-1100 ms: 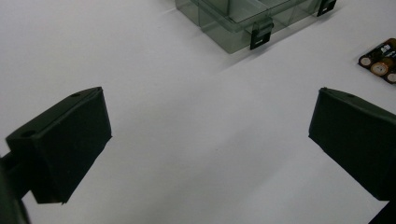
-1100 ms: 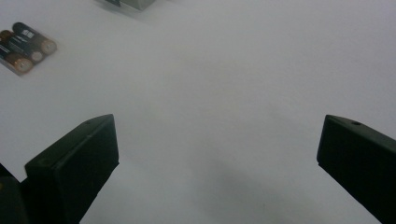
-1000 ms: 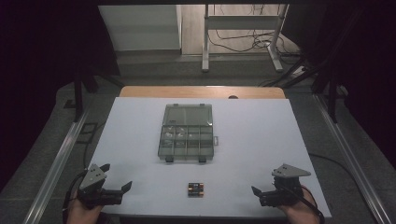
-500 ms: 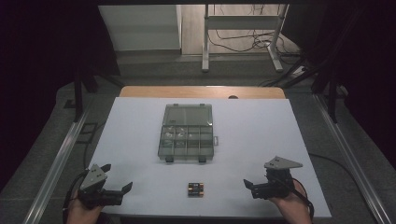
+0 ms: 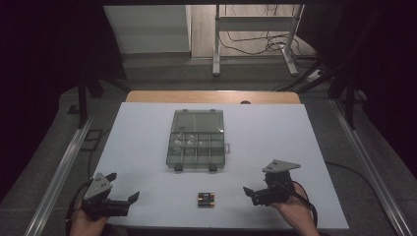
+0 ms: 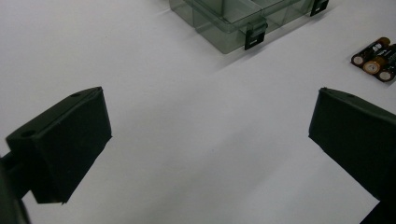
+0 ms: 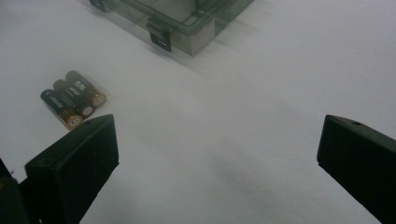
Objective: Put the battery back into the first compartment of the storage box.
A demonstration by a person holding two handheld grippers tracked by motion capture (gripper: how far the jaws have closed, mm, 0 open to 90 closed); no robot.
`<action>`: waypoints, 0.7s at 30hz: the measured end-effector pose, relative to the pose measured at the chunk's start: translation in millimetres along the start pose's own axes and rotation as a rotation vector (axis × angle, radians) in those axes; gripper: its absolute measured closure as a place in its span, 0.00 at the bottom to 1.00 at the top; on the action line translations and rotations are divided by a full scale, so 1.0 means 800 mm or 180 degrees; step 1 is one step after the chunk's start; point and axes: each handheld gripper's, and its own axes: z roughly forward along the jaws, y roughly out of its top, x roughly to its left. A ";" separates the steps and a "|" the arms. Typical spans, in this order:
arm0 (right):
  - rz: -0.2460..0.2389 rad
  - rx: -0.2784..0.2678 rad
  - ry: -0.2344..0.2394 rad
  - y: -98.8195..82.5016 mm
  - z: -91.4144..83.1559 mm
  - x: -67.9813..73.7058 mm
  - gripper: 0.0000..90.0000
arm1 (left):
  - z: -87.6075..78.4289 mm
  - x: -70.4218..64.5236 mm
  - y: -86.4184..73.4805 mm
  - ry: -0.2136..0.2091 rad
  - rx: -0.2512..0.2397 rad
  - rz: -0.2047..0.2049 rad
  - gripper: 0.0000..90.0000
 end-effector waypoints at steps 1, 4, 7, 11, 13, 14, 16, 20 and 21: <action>-0.0035 0.0016 0.0003 0.002 0.002 0.001 0.00 | 0.000 0.000 0.000 0.0002 0.0002 0.0000 0.00; -0.0055 0.0037 -0.0008 0.008 0.009 0.003 0.00 | 0.000 0.000 0.000 0.0004 0.0006 0.0001 0.00; -0.0015 0.0080 0.0007 0.013 0.015 0.005 0.00 | 0.000 0.000 0.000 0.0001 0.0007 0.0003 0.00; -0.0023 0.0174 0.0027 0.020 0.022 0.010 0.00 | 0.000 0.000 0.000 -0.0003 0.0005 0.0010 0.00; -0.0031 0.0217 0.0036 0.024 0.026 0.014 0.00 | 0.001 -0.001 0.000 0.0000 0.0005 0.0016 0.00; -0.0033 0.0226 0.0044 0.026 0.027 0.015 0.00 | 0.001 -0.001 0.000 0.0002 0.0008 0.0017 0.00; -0.0053 0.0260 0.0070 0.030 0.030 0.018 0.00 | 0.001 -0.001 0.000 0.0003 0.0014 0.0027 0.00; -0.0086 0.0323 0.0115 0.036 0.037 0.024 0.00 | 0.001 -0.001 0.000 -0.0001 0.0016 0.0032 0.00; -0.0091 0.0334 0.0113 0.037 0.038 0.025 0.00 | 0.001 -0.001 0.000 -0.0002 0.0018 0.0033 0.00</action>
